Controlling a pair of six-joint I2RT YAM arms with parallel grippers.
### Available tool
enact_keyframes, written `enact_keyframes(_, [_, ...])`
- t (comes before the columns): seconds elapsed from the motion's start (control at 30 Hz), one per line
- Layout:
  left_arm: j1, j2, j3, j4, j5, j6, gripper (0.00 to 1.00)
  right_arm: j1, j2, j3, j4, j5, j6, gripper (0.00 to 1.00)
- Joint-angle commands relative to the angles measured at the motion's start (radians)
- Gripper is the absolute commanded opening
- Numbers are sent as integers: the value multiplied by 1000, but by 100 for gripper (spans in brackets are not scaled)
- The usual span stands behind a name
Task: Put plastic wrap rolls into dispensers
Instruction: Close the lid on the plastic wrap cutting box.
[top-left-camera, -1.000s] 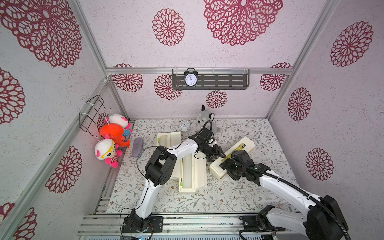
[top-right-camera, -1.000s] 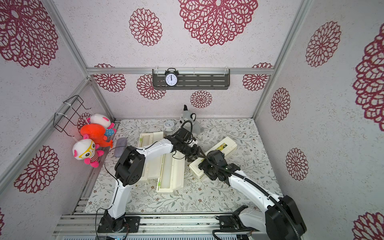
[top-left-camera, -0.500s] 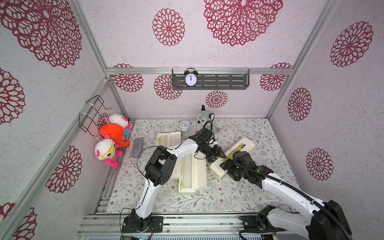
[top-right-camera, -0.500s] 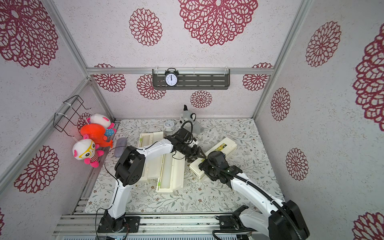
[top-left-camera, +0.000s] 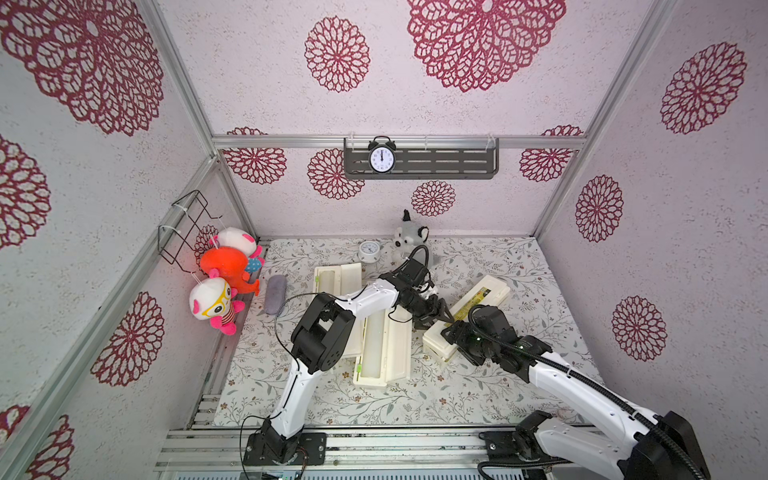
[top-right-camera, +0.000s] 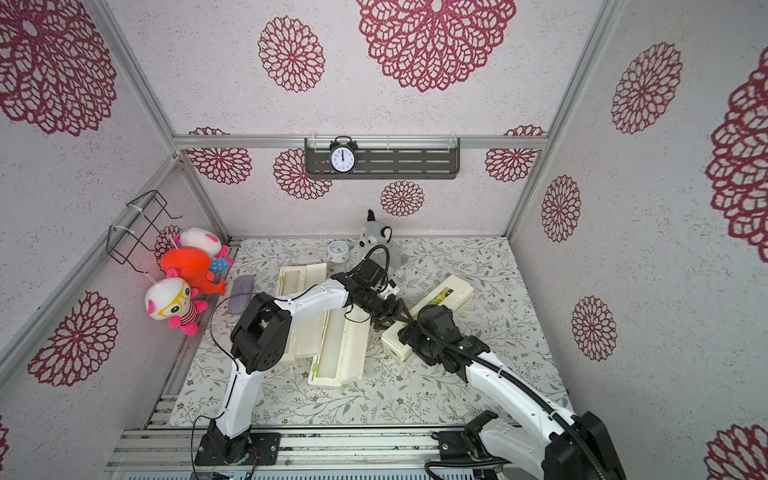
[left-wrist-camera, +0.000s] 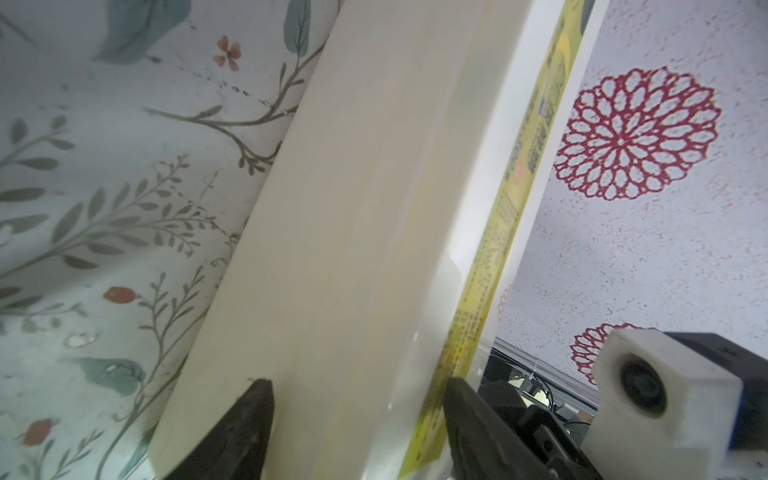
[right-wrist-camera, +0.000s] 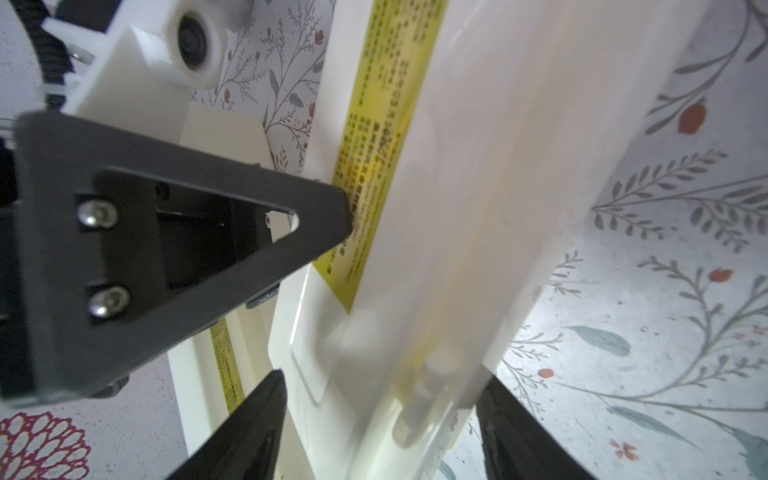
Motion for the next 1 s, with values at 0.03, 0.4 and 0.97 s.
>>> enact_keyframes(0.03, [-35, -4, 20, -80, 50, 30, 69, 3, -27, 6, -81, 25, -72, 76])
enact_keyframes(0.4, [-46, 10, 17, -94, 49, 47, 68, 1, -65, -65, -91, 44, -84, 77])
enact_keyframes(0.97, [-65, 43, 35, -150, 72, 107, 67, 10, -31, -144, 118, -27, 50, 73])
